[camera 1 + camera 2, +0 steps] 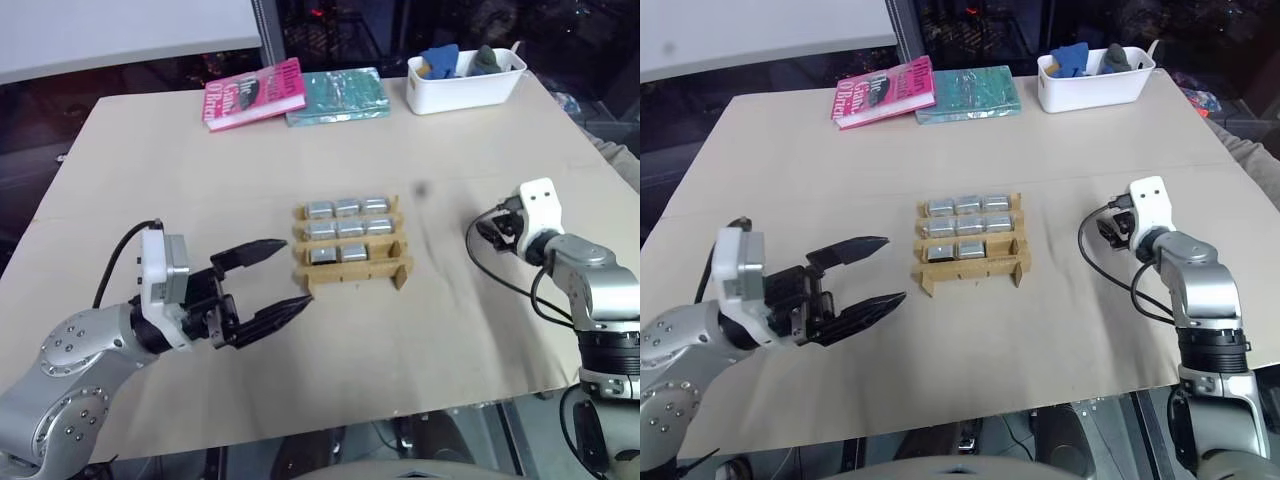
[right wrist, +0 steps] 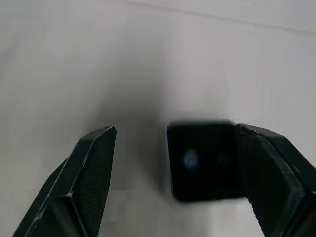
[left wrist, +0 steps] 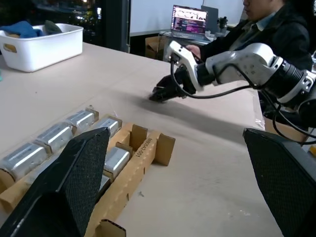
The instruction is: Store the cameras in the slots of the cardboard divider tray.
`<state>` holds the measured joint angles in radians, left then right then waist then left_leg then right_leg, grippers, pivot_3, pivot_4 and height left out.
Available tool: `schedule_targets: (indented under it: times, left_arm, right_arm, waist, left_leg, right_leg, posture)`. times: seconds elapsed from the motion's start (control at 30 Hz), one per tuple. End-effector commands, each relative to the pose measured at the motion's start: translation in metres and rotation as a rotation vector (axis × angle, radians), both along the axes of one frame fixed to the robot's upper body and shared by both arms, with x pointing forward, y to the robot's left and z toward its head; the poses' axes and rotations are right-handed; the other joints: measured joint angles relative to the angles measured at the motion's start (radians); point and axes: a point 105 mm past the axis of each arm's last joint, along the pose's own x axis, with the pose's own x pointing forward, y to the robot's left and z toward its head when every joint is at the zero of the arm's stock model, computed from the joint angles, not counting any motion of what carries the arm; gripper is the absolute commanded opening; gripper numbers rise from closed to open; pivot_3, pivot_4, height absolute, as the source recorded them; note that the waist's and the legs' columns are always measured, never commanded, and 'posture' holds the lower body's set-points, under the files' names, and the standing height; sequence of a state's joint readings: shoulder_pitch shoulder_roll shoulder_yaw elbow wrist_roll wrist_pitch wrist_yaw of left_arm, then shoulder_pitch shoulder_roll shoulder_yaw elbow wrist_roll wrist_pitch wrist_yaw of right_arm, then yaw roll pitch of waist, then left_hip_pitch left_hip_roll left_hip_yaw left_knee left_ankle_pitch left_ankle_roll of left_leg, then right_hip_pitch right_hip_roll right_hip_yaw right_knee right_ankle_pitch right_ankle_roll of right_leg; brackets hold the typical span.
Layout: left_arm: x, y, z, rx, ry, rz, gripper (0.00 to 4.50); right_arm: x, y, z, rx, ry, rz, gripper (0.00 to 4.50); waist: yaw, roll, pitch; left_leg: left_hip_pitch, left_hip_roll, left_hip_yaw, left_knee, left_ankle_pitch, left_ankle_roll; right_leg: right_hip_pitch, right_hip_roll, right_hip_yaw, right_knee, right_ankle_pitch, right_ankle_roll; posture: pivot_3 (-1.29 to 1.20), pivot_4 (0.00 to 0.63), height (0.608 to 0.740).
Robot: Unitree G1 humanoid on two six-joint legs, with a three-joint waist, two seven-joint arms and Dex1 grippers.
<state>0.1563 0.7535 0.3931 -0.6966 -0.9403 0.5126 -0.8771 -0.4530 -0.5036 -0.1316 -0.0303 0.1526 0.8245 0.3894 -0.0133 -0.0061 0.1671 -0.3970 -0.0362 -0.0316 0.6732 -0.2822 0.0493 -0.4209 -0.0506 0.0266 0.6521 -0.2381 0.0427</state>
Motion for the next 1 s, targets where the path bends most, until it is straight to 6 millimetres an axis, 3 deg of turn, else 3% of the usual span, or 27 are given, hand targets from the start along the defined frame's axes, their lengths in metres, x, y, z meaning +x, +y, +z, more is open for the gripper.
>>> schedule_targets:
  times: [0.03, 0.67, 0.8, 0.93, 1.0]
  left_arm:
    - [-0.005, -0.006, 0.006, -0.001, -0.024, -0.024, 4.5]
    - [-0.009, -0.001, 0.007, 0.021, -0.035, -0.059, 4.5]
    - [-0.008, 0.001, 0.007, 0.02, -0.04, -0.047, 4.5]
    - [0.005, 0.003, 0.01, -0.049, 0.01, 0.057, 4.5]
    - [0.012, -0.002, 0.017, -0.124, 0.09, 0.088, 4.5]
  right_arm:
    - [-0.002, -0.01, 0.002, 0.0, 0.002, -0.015, 3.77]
    - [0.0, -0.021, -0.005, 0.067, 0.029, -0.054, 3.77]
    - [0.001, -0.021, -0.003, 0.027, 0.01, -0.035, 2.06]
    - [0.0, -0.005, 0.022, -0.143, -0.152, 0.105, 1.91]
    - [-0.014, 0.038, 0.047, -0.222, -0.295, 0.347, 1.91]
  waist:
    - [0.0, 0.0, 0.0]
    - [0.0, 0.0, 0.0]
    - [0.002, 0.0, 0.0]
    - [0.003, 0.0, 0.0]
    - [0.003, 0.0, 0.0]
  left_leg:
    - [0.0, 0.0, 0.0, 0.0, 0.0, 0.0]
    - [0.001, 0.0, 0.0, 0.0, 0.0, 0.0]
    - [0.001, 0.0, 0.0, 0.0, 0.0, 0.0]
    - [0.001, 0.0, 0.0, 0.001, 0.0, 0.0]
    - [0.0, 0.0, 0.0, 0.001, 0.0, 0.0]
  right_leg:
    - [0.0, 0.0, 0.0, 0.0, 0.0, 0.0]
    - [0.0, 0.001, 0.0, 0.001, 0.0, 0.0]
    - [0.0, 0.001, 0.0, 0.001, 0.0, 0.0]
    - [0.0, 0.001, 0.0, 0.001, 0.0, 0.0]
    - [0.0, 0.001, 0.0, 0.001, 0.0, 0.0]
  posture:
    - [0.0, 0.15, 0.74]
    - [0.0, 0.15, 0.74]
    - [0.0, 0.15, 0.74]
    - [0.0, 0.15, 0.74]
    - [0.0, 0.15, 0.74]
